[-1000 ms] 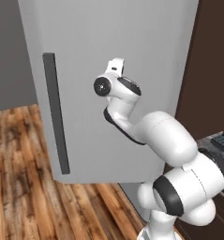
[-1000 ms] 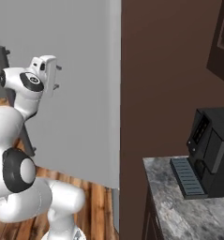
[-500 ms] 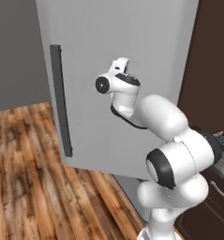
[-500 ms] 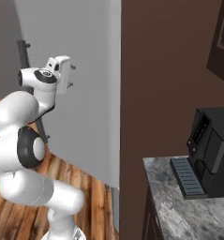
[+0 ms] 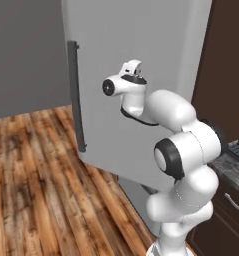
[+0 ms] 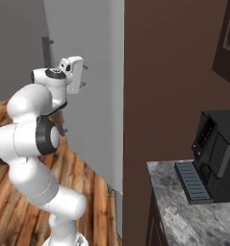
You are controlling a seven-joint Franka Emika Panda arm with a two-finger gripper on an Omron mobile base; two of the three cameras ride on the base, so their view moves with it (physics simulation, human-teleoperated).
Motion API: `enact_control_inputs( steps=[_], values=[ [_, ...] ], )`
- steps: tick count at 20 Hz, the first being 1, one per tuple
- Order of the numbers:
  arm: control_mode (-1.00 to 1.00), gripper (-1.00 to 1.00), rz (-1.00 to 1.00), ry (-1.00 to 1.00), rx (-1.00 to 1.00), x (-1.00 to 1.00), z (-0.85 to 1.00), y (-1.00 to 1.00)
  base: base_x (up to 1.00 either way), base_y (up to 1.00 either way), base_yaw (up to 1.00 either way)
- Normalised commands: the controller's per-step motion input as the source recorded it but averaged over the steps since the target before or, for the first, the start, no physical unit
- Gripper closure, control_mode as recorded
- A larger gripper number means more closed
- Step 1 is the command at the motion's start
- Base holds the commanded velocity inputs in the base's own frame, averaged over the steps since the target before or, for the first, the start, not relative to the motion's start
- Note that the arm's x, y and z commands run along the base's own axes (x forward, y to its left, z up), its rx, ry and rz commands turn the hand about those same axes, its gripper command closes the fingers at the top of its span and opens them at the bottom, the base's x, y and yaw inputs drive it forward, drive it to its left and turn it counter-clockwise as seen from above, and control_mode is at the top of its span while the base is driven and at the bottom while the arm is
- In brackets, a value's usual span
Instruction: Place the chicken drumstick on the counter behind the older chicken drumstick on the same shelf of the fridge to maintain FIFO order. Close the fridge door when finished.
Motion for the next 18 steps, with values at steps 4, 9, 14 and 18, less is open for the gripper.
enact_control_inputs(
  steps=[4,9,14,18],
  values=[
    [-1.00,-1.00,-0.10,-0.03,0.00,0.40,-0.06,-0.47,0.00,0.00,0.00],
    [-1.00,-1.00,-0.10,-0.03,0.00,0.34,-0.05,-0.52,0.00,0.00,0.00],
    [-1.00,-1.00,-0.10,-0.03,0.01,0.26,-0.06,-0.62,0.00,0.00,0.00],
    [-1.00,-1.00,-0.08,-0.04,0.04,0.08,-0.09,-0.75,0.00,0.00,0.00]
  ],
)
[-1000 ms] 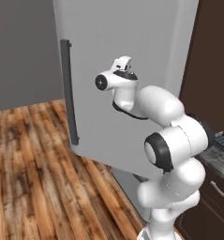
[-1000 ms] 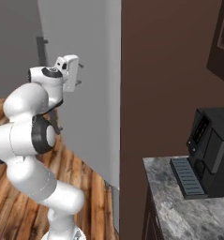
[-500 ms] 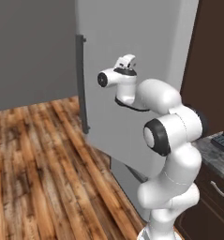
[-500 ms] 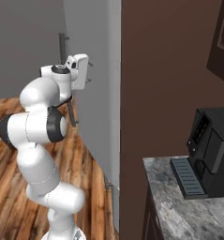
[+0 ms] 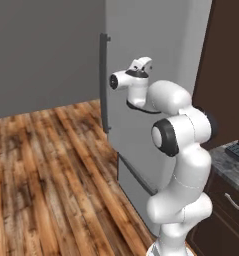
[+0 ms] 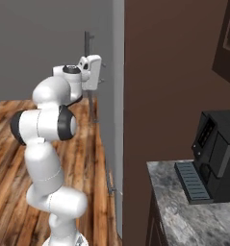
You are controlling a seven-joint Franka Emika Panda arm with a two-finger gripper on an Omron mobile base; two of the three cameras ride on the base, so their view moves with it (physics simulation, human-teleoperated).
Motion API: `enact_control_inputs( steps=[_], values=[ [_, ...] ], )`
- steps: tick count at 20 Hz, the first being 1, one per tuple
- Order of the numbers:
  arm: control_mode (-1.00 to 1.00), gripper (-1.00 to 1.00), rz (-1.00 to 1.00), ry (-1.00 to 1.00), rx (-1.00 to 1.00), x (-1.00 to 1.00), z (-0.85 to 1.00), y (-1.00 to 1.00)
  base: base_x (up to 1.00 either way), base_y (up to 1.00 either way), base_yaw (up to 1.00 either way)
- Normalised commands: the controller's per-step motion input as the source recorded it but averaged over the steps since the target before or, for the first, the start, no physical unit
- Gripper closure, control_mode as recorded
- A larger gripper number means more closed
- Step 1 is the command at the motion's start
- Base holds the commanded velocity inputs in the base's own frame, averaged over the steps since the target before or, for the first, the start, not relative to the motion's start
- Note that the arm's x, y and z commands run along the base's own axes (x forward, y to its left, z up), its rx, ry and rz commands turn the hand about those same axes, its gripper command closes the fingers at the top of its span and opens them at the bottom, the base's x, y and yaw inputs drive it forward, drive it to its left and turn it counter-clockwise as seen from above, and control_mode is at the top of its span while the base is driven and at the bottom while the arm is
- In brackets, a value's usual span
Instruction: Place the chicken drumstick on the counter behind the older chicken drumstick on the same shelf of the fridge to maintain FIFO order. Close the fridge door when finished.
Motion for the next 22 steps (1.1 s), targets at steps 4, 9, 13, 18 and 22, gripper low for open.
enact_control_inputs(
  steps=[4,9,13,18,22],
  values=[
    [-1.00,-1.00,-0.07,-0.03,0.06,0.08,-0.09,-0.84,0.00,0.00,0.00],
    [-1.00,-1.00,-0.06,-0.01,0.06,0.11,-0.08,-0.83,0.00,0.00,0.00],
    [-1.00,-1.00,-0.06,-0.02,0.06,0.02,-0.11,-0.81,0.00,0.00,0.00],
    [-1.00,-1.00,-0.04,-0.04,0.06,0.00,-0.13,-0.79,0.00,0.00,0.00],
    [-1.00,-1.00,-0.03,-0.05,0.05,0.00,-0.18,-0.75,0.00,0.00,0.00]
  ],
)
